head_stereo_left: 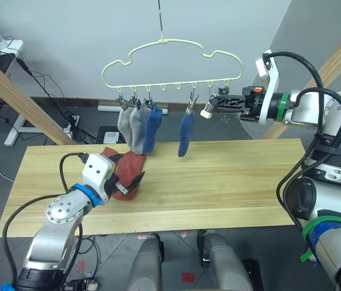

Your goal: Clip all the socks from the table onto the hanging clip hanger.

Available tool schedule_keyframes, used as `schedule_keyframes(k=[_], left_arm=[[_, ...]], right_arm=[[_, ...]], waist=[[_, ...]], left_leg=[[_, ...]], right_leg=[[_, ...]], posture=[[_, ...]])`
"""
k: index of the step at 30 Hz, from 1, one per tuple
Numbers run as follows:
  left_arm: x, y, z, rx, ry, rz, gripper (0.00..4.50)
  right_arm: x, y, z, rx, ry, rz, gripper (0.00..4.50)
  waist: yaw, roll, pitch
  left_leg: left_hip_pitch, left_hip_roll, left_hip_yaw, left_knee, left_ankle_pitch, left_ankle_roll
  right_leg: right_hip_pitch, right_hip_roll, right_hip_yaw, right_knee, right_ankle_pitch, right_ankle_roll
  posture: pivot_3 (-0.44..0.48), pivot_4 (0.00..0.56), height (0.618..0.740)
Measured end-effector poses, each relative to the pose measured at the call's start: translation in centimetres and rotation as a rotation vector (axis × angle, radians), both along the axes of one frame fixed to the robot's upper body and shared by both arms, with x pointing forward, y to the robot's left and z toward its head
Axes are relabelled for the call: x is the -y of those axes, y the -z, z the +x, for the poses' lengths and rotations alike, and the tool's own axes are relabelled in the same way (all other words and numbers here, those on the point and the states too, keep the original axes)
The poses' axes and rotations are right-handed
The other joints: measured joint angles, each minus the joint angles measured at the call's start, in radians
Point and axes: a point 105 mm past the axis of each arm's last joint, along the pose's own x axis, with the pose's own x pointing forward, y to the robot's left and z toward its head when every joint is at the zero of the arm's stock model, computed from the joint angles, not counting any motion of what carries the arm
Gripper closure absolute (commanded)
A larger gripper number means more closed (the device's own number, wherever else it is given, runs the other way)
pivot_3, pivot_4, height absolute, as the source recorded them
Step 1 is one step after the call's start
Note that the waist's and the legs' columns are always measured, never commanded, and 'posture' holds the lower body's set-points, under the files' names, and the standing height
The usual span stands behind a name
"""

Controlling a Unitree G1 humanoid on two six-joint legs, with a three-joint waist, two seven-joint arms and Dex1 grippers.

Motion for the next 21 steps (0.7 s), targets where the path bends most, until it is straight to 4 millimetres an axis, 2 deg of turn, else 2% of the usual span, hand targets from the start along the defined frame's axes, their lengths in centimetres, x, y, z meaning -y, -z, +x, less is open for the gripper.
schedule_keyframes(k=[2,7,13,18,21], left_arm=[[-0.2,1.6,0.9,-0.011,-0.052,0.027,0.0],[-0.7,1.9,4.0,0.009,-0.161,0.03,0.0],[-0.6,4.9,5.2,-0.144,-0.212,-0.028,0.0],[-0.4,4.8,5.8,-0.167,-0.225,-0.036,0.0],[-0.1,4.9,5.9,-0.206,-0.228,-0.051,0.59]], right_arm=[[-0.1,0.1,0.0,-0.001,0.001,-0.005,4.3],[-0.9,0.1,-0.3,0.0,-0.022,-0.01,4.3],[-0.8,0.0,-0.3,0.002,-0.015,-0.012,4.3],[-0.9,0.0,-0.3,0.002,-0.01,-0.015,4.3],[-0.9,0.0,-0.3,0.0,-0.004,-0.019,4.3]], waist=[[0.0,0.0,0.0],[0.0,0.0,0.0],[-0.004,0.0,0.0],[-0.009,0.0,0.0],[-0.011,0.0,0.0]], left_leg=[[0.0,0.0,0.0,0.0,0.0,0.0],[0.0,0.0,0.0,0.001,0.0,0.0],[-0.001,0.0,0.001,0.001,0.0,0.001],[0.0,0.001,0.001,0.001,0.0,0.001],[0.001,0.001,0.001,0.002,0.0,0.001]], right_leg=[[0.0,0.0,0.0,0.0,0.0,0.0],[0.0,0.0,-0.001,0.001,0.0,0.0],[0.0,-0.002,-0.001,0.002,0.0,0.0],[0.0,-0.003,-0.001,0.003,0.0,0.0],[0.002,-0.003,-0.001,0.003,0.0,0.0]], posture=[[-0.016,0.332,0.74],[-0.034,0.339,0.74],[-0.044,0.344,0.74],[-0.048,0.348,0.74],[-0.049,0.349,0.74]])
